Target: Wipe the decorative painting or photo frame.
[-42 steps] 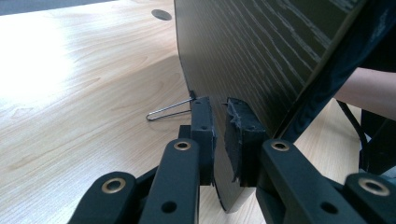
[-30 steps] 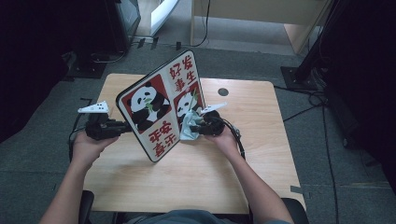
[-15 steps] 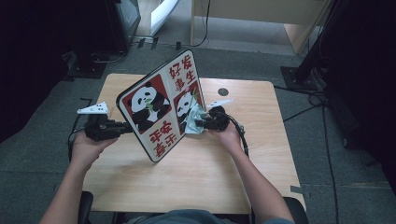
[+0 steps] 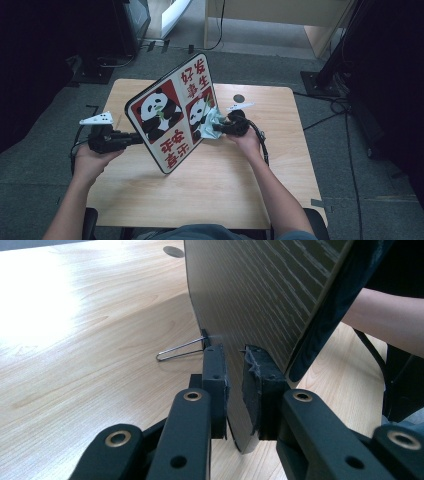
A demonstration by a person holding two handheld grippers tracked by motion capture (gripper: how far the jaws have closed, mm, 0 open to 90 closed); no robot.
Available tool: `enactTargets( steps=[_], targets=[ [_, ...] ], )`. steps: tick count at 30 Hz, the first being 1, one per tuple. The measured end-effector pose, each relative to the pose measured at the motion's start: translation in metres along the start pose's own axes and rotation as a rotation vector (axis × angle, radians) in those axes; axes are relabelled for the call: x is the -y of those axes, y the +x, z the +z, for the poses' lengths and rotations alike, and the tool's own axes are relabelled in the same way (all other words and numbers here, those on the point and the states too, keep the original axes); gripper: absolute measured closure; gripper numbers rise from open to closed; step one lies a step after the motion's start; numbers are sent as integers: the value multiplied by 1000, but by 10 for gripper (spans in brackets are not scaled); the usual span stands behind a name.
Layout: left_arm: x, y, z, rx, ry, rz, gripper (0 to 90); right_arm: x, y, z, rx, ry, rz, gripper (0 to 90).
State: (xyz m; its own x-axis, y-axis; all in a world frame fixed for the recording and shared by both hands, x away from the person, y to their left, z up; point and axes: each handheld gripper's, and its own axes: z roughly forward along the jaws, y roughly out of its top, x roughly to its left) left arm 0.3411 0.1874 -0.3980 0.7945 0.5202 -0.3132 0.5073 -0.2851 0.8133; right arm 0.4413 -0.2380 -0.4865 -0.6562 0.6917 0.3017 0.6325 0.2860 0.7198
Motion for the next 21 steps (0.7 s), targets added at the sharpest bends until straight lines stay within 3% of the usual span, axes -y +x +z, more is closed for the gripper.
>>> enactTargets(
  steps=[5,9,14,21],
  targets=[
    [0,0,-1,-3,-3,-4,804,-3,0,-8,-5,-20,8,774],
    [0,0,-1,-1,-6,-5,804,-9,10,-20,-25,-41,-3,779],
    [-1,1,-1,1,-9,-5,802,-21,33,-28,-50,-19,-44,781],
    [-2,2,0,4,-8,-9,802,-44,70,-41,-104,-31,-118,782]
  ],
)
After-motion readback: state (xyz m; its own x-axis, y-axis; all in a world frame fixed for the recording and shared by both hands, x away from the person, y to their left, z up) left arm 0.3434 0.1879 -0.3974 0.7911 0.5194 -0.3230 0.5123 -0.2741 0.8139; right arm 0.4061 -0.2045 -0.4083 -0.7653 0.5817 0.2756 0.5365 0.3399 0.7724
